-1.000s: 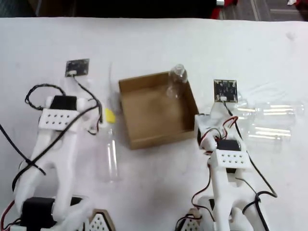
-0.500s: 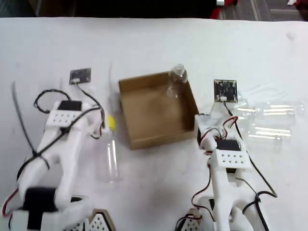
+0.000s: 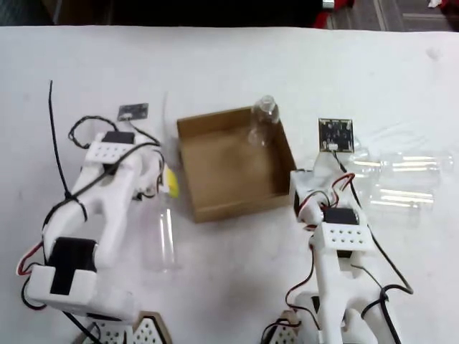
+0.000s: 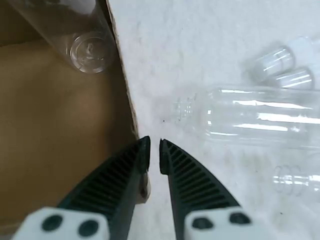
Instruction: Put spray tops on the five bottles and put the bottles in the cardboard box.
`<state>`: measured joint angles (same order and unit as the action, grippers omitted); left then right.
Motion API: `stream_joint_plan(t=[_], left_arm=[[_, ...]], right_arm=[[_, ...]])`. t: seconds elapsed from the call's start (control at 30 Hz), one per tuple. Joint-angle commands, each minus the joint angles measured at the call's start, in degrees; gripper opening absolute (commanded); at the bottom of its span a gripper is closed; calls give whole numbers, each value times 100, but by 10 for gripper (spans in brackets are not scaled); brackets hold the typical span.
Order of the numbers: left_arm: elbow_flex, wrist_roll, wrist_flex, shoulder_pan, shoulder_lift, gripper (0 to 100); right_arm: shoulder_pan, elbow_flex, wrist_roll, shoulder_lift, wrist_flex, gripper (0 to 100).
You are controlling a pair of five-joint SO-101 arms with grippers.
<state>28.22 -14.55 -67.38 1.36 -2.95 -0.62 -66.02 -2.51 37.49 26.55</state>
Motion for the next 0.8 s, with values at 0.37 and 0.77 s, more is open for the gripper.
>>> stream_joint_plan(t=[0.37, 0.77], left_arm=[[-264, -545, -334, -435, 31, 138], [-325, -571, -334, -435, 75, 134]], right_arm=[[48, 273, -88, 40, -13, 18], [48, 273, -88, 40, -13, 18]])
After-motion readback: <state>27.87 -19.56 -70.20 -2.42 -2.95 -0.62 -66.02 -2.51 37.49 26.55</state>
